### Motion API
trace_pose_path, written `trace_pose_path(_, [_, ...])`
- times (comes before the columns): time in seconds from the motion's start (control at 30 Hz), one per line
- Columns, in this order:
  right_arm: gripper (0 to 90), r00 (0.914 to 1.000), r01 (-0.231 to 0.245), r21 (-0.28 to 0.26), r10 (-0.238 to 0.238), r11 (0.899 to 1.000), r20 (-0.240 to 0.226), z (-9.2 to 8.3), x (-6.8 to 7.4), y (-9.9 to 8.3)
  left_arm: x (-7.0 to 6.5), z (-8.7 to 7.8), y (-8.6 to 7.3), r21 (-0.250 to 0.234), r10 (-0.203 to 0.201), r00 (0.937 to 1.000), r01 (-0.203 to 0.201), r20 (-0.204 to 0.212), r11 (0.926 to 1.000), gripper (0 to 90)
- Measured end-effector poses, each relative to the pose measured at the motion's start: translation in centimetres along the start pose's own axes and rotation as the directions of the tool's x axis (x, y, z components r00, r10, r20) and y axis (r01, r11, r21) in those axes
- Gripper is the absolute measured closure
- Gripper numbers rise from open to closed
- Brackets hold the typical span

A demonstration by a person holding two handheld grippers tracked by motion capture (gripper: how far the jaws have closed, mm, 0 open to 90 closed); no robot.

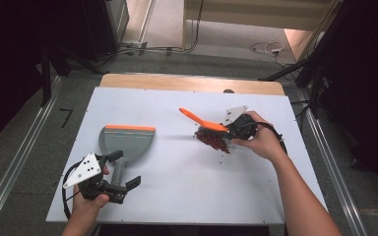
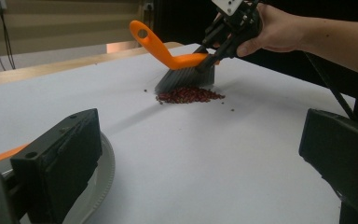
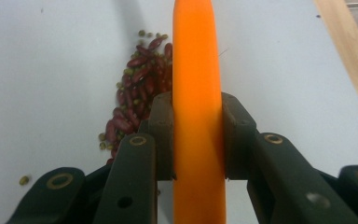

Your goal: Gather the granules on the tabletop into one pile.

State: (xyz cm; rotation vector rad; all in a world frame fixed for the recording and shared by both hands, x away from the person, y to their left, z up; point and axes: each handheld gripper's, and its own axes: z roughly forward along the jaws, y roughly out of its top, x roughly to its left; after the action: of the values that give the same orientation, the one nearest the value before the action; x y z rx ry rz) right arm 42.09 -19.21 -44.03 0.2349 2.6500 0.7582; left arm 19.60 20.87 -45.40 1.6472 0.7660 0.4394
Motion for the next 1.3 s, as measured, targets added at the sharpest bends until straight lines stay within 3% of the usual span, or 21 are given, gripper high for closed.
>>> trace_pose_path(0.13, [68.3, 0.9985, -0.045, -0.038, 0.046, 0.998, 0.031, -0.6, -0.4, 0.6, 0.0, 0.1, 0.0, 0.001, 0.002, 1.0, -0.002, 0.003, 1.0, 0.0])
trace_pose_path(0.23, [68.3, 0.9985, -0.008, -0.033, 0.009, 0.999, 0.053, -0.2, -0.7, 1.5, 0.0, 0.2, -0.1, 0.002, -0.001, 1.0, 0.001, 0.006, 1.0, 0.0])
trace_pose_path(0.43, [68.2, 0.9973, 0.009, -0.001, -0.009, 1.0, 0.073, 2.7, -1.6, 2.1, -0.1, 0.2, -0.1, 0.004, 0.0, 1.0, 0.0, 0.009, 1.0, 0.0])
trace_pose_path(0.5, [68.3, 0.9981, 0.014, -0.023, -0.012, 1.0, 0.06, 3.0, -1.6, 2.4, 0.0, 0.1, -0.1, 0.002, -0.004, 1.0, 0.004, 0.007, 1.0, 0.0])
trace_pose_path(0.63, [68.3, 0.9966, 0.077, 0.012, -0.077, 0.997, 0.028, 2.8, -0.5, 2.8, 0.3, 0.0, -0.2, 0.001, -0.009, 0.9999, 0.009, 0.005, 1.0, 0.0])
trace_pose_path(0.93, [68.3, 0.9954, 0.089, -0.01, -0.089, 0.996, -0.036, 1.3, 0.4, 1.7, 0.1, 0.1, -0.1, 0.001, -0.004, 1.0, 0.004, 0.006, 1.0, 0.0])
trace_pose_path(1.0, [68.3, 0.9962, 0.085, -0.005, -0.085, 0.996, -0.021, 1.0, 0.4, 1.7, 0.0, 0.1, -0.1, 0.001, -0.003, 1.0, 0.003, 0.006, 1.0, 0.0])
trace_pose_path(1.1, [68.3, 0.9986, 0.053, -0.027, -0.053, 0.998, 0.009, 0.2, 0.4, 2.0, 0.0, 0.2, -0.1, 0.001, -0.004, 1.0, 0.004, 0.006, 1.0, 0.0])
trace_pose_path(1.17, [68.3, 0.9997, 0.006, -0.031, -0.005, 0.999, 0.026, -0.6, 0.7, 2.7, 0.1, 0.2, -0.1, 0.001, -0.004, 1.0, 0.004, 0.005, 1.0, 0.0])
trace_pose_path(1.23, [68.2, 0.9972, -0.071, -0.05, 0.072, 0.996, 0.021, -1.3, 1.3, 3.6, 0.2, 0.2, -0.1, 0.0, -0.005, 1.0, 0.005, 0.006, 1.0, 0.0])
trace_pose_path(1.3, [68.2, 0.9851, -0.171, -0.052, 0.172, 0.984, 0.002, -1.8, 2.1, 4.7, 0.2, 0.2, -0.1, 0.002, -0.008, 1.0, 0.008, 0.006, 1.0, 0.0])
